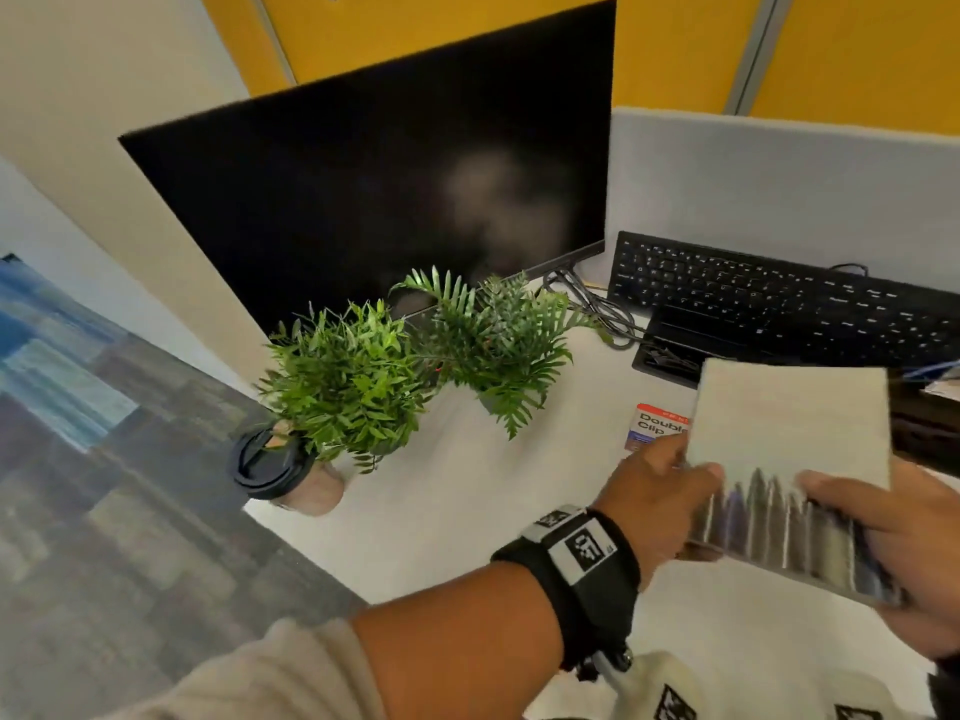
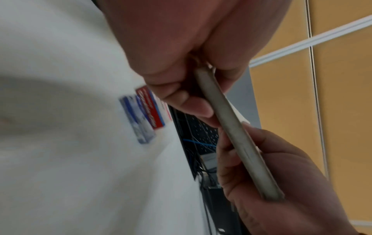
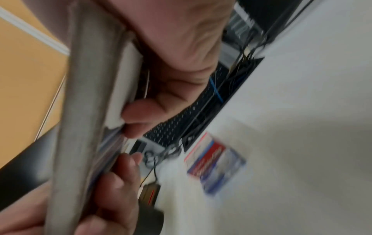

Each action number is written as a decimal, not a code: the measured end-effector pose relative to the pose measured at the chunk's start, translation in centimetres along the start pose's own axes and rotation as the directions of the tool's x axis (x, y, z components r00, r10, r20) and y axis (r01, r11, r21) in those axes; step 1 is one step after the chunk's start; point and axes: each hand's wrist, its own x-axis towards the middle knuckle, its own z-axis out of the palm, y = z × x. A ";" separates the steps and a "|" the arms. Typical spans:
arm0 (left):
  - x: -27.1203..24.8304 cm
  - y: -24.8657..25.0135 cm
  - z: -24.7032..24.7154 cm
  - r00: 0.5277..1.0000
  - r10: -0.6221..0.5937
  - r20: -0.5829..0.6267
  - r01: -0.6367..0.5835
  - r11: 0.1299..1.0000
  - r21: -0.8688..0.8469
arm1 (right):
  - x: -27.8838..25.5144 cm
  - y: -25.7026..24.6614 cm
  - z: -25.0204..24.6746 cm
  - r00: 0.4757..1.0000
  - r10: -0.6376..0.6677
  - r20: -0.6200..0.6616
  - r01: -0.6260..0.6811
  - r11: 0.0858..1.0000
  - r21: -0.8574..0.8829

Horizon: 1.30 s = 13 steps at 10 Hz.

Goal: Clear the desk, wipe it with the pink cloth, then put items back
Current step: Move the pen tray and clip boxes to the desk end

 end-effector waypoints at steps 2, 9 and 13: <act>-7.5 -3.3 -12.2 0.973 -0.125 -0.192 0.137 0.989 0.054 | -3.3 5.4 11.6 0.969 0.234 0.078 -0.234 0.972 -0.011; -12.1 -11.7 -33.6 0.786 -0.200 -0.586 0.115 0.977 -0.179 | -1.9 22.1 31.4 0.963 0.178 -0.205 -0.262 0.804 -0.534; -12.4 -12.7 -34.8 0.884 -0.022 -0.467 0.146 0.962 0.231 | -1.8 22.2 31.2 0.977 0.109 -0.183 -0.211 0.625 -0.752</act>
